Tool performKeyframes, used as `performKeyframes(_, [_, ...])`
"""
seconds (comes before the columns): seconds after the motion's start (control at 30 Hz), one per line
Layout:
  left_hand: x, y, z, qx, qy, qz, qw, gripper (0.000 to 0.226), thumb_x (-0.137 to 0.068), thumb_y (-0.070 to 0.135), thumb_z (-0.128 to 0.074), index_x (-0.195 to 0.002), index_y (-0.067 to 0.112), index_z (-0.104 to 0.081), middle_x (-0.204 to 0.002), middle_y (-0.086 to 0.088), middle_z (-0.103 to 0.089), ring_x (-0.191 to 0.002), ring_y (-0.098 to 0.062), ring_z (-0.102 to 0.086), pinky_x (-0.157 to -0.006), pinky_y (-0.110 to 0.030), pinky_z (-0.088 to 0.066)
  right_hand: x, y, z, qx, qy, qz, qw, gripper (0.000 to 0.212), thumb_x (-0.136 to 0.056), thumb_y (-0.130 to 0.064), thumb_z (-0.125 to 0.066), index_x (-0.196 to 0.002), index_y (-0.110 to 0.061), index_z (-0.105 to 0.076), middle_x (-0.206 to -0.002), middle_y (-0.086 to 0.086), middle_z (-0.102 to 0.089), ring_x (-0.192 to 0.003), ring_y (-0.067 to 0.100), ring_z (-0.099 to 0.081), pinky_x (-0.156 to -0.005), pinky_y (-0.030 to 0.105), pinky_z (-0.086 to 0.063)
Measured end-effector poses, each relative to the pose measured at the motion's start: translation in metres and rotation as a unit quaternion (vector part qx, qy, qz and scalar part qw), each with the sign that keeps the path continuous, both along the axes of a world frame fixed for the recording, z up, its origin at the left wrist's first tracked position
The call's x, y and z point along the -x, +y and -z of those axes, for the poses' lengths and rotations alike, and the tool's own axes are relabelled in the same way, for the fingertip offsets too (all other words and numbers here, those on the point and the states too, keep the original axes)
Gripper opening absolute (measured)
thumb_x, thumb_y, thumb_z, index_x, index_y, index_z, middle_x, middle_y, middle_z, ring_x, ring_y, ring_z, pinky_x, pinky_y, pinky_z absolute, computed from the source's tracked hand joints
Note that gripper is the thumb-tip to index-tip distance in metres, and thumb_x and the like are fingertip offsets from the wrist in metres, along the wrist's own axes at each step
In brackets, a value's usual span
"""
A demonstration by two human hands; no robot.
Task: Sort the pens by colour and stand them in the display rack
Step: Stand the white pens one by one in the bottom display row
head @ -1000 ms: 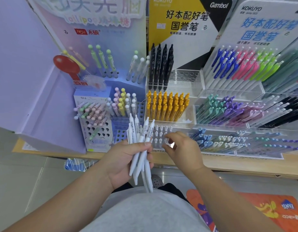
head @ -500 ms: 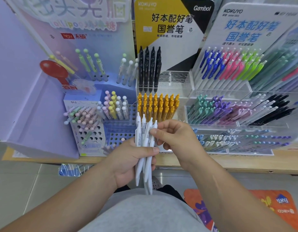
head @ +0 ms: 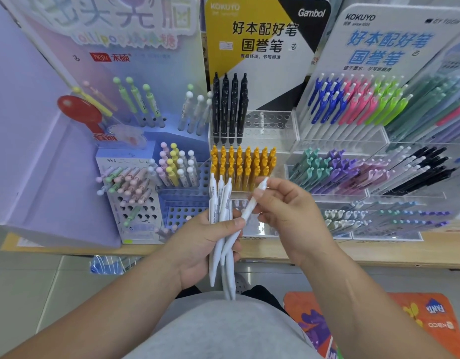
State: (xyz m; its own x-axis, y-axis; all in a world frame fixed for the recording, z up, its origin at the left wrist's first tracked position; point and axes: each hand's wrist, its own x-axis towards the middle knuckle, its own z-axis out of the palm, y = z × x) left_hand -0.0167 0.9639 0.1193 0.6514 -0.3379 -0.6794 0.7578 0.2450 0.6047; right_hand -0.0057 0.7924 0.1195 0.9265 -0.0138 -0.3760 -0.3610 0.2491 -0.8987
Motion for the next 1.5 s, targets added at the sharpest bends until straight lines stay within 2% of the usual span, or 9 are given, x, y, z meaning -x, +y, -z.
performKeyframes(0.1, [0.0, 0.005, 0.002, 0.008, 0.012, -0.007, 1.0, 0.03, -0.07, 0.014, -0.077, -0.098, 0.012, -0.067, -0.07, -0.006, -0.061, -0.059, -0.021, -0.059, -0.06, -0.035, -0.054, -0.003, -0.026, -0.003, -0.012, -0.02, 0.065, 0.998, 0.019, -0.088, -0.003, -0.066, -0.105, -0.01, -0.068, -0.09, 0.013, -0.072, -0.073, 0.018, -0.065, -0.065, 0.027, -0.054])
performKeyframes(0.17, [0.001, 0.008, 0.005, 0.013, 0.012, -0.012, 1.0, 0.031, -0.07, 0.013, -0.076, -0.1, 0.013, -0.066, -0.069, -0.005, -0.06, -0.06, -0.02, -0.059, -0.06, -0.035, -0.053, -0.002, -0.041, 0.0, 0.062, -0.052, 0.083, 0.993, 0.017, -0.088, -0.004, -0.067, -0.103, -0.011, -0.068, -0.09, 0.013, -0.073, -0.076, 0.019, -0.067, -0.065, 0.027, -0.055])
performKeyframes(0.3, [0.002, 0.01, 0.008, 0.027, 0.013, -0.022, 0.999, 0.032, -0.072, 0.006, -0.072, -0.103, 0.01, -0.066, -0.072, -0.008, -0.06, -0.061, -0.022, -0.06, -0.06, -0.037, -0.054, 0.007, -0.038, 0.022, 0.228, -0.104, 0.031, 0.967, 0.02, -0.086, -0.005, -0.072, -0.104, -0.015, -0.068, -0.088, 0.006, -0.072, -0.081, 0.021, -0.068, -0.075, 0.028, -0.059])
performKeyframes(0.4, [0.002, 0.009, 0.008, 0.029, 0.012, -0.025, 0.999, 0.024, -0.079, -0.002, -0.067, -0.101, 0.009, -0.066, -0.074, -0.011, -0.061, -0.063, -0.023, -0.061, -0.062, -0.039, -0.056, 0.012, -0.024, 0.047, 0.33, -0.153, -0.01, 0.932, 0.022, -0.085, -0.009, -0.075, -0.104, -0.018, -0.069, -0.085, -0.006, -0.07, -0.079, 0.007, -0.066, -0.075, 0.019, -0.055])
performKeyframes(0.57, [0.003, 0.009, 0.011, 0.03, 0.02, -0.033, 0.999, 0.026, -0.085, -0.008, -0.061, -0.107, 0.004, -0.064, -0.078, -0.016, -0.061, -0.067, -0.027, -0.063, -0.065, -0.042, -0.058, 0.014, -0.016, 0.077, 0.428, -0.229, -0.055, 0.872, 0.026, -0.083, -0.011, -0.077, -0.107, -0.018, -0.072, -0.081, -0.018, -0.063, -0.078, 0.001, -0.064, -0.072, 0.019, -0.053])
performKeyframes(0.8, [0.005, 0.011, 0.01, 0.029, 0.027, -0.035, 0.999, 0.034, -0.078, -0.005, -0.065, -0.11, 0.006, -0.066, -0.081, -0.017, -0.065, -0.071, -0.032, -0.067, -0.072, -0.05, -0.06, 0.008, -0.017, 0.089, 0.469, -0.278, -0.08, 0.835, 0.027, -0.084, -0.011, -0.076, -0.11, -0.016, -0.07, -0.084, 0.0, -0.068, -0.073, 0.015, -0.065, -0.069, 0.037, -0.057])
performKeyframes(1.03, [0.006, 0.013, 0.01, 0.016, 0.039, -0.037, 0.998, 0.052, -0.083, -0.007, -0.061, -0.133, -0.002, -0.045, -0.083, -0.021, -0.068, -0.075, -0.037, -0.07, -0.069, -0.052, -0.06, 0.012, -0.015, 0.108, 0.494, -0.27, -0.099, 0.821, 0.029, -0.078, -0.006, -0.08, -0.104, -0.015, -0.072, -0.089, -0.001, -0.067, -0.07, 0.012, -0.063, -0.067, 0.034, -0.057])
performKeyframes(1.2, [0.007, 0.016, 0.008, 0.012, 0.038, -0.025, 0.999, 0.061, -0.073, -0.002, -0.067, -0.13, -0.014, -0.045, -0.087, -0.025, -0.068, -0.076, -0.034, -0.071, -0.064, -0.044, -0.059, 0.01, -0.011, 0.109, 0.512, -0.253, -0.101, 0.814, 0.025, -0.077, -0.011, -0.08, -0.097, -0.015, -0.066, -0.079, -0.003, -0.061, -0.064, 0.012, -0.055, -0.058, 0.033, -0.053])
performKeyframes(1.5, [0.006, 0.009, 0.009, 0.004, 0.031, -0.034, 0.999, 0.052, -0.069, 0.002, -0.07, -0.119, -0.005, -0.056, -0.088, -0.02, -0.071, -0.07, -0.028, -0.069, -0.061, -0.039, -0.059, 0.004, -0.014, 0.105, 0.519, -0.262, -0.134, 0.802, 0.027, -0.075, -0.01, -0.082, -0.096, -0.015, -0.066, -0.081, 0.0, -0.065, -0.064, 0.015, -0.057, -0.059, 0.033, -0.053])
